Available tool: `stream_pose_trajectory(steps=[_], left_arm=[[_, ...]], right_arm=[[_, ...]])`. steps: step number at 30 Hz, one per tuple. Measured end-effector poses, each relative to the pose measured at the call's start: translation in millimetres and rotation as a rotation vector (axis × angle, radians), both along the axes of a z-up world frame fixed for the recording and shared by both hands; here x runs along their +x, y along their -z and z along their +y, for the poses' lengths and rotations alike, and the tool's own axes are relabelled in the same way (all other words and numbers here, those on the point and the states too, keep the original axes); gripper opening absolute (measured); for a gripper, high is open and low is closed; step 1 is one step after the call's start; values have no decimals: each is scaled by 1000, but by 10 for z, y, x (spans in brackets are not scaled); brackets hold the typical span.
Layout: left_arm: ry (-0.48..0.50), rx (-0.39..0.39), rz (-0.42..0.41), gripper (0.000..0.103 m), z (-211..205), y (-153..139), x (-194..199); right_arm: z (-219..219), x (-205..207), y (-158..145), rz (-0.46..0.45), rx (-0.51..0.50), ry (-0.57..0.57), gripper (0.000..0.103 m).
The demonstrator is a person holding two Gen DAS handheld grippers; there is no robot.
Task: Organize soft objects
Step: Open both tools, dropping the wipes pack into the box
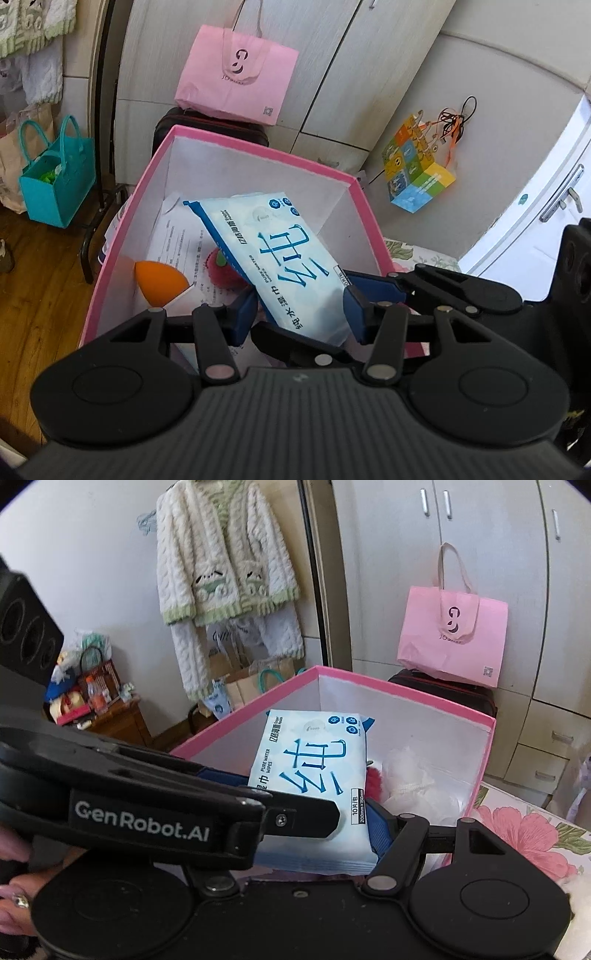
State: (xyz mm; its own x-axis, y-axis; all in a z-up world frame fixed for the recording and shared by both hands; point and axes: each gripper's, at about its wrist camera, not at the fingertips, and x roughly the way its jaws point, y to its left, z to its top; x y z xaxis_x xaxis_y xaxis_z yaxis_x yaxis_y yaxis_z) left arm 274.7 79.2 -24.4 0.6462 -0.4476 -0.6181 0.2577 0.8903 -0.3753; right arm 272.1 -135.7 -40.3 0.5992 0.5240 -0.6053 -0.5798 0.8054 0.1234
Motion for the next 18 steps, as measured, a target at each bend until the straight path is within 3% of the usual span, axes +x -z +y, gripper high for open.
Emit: stream_pose_trajectory(steps=[6,18], left_arm=[[-71,130,-93,53,-23,-50,-132],[-43,119,-170,55,104,-309,-700]], right_arm=[[-6,-42,-18,-26,-47,21,76],[-207,-488,-219,-68,-45,37,77]])
